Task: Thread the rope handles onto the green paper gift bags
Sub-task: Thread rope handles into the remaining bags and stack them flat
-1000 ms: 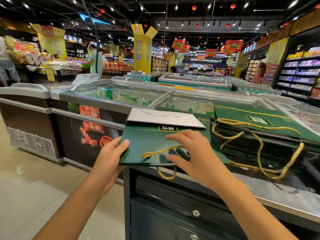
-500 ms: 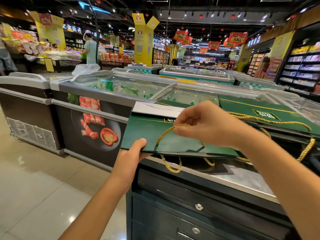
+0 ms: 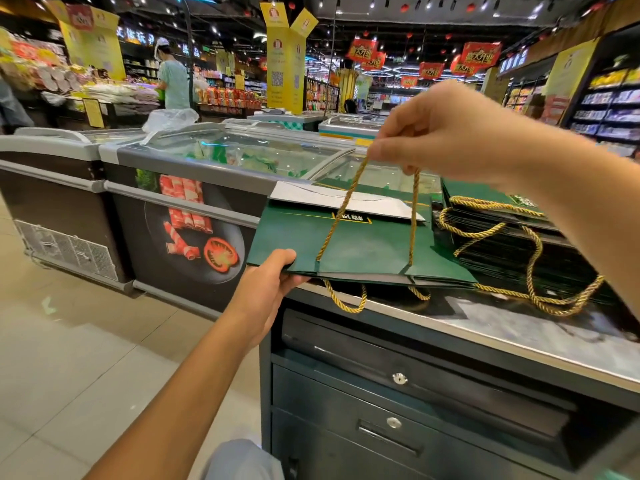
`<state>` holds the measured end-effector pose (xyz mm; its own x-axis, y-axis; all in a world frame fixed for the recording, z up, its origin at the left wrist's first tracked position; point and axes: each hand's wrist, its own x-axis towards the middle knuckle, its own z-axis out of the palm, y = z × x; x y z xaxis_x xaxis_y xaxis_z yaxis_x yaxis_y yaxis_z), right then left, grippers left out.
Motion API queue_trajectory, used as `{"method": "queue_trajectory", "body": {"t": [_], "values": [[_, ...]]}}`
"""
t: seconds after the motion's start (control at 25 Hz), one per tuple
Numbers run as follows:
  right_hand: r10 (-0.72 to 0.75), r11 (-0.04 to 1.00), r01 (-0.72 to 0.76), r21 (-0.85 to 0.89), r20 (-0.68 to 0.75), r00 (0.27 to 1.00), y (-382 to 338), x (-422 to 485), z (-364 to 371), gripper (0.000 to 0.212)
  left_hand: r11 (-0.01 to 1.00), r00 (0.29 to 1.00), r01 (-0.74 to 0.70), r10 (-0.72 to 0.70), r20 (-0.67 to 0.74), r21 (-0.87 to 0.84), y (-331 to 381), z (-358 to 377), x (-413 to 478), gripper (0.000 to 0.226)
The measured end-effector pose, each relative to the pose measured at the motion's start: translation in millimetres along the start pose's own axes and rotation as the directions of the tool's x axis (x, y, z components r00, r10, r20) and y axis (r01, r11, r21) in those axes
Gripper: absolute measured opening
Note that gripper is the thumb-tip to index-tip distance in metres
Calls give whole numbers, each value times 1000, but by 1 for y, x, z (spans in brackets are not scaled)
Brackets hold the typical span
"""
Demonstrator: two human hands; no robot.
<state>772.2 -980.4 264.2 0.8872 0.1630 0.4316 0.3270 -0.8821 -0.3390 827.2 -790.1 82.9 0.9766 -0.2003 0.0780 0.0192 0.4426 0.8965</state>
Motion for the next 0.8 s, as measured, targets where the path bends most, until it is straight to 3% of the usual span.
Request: {"method": "queue_trajectory", "body": {"t": [0.28,0.48,0.68,0.8], "values": [[-35,988,27,-151,-47,998,-7,4,-23,21,1000,1000,26,-26,-16,-11,-2,1,4,17],[13,999,-16,-36,-73,997,3,3,3,18,999,1000,24,-24,-11,-39,-3,-3,6,17],[191,982,-191,-3,51,980,22,-5,41,34,1000,1000,-8,8,-7,-20,0,-5,4,18],[116,990,-97,-103,191,975,17,-18,53,61,1000,999,-29,29,15,6,5,-3,0,19]]}}
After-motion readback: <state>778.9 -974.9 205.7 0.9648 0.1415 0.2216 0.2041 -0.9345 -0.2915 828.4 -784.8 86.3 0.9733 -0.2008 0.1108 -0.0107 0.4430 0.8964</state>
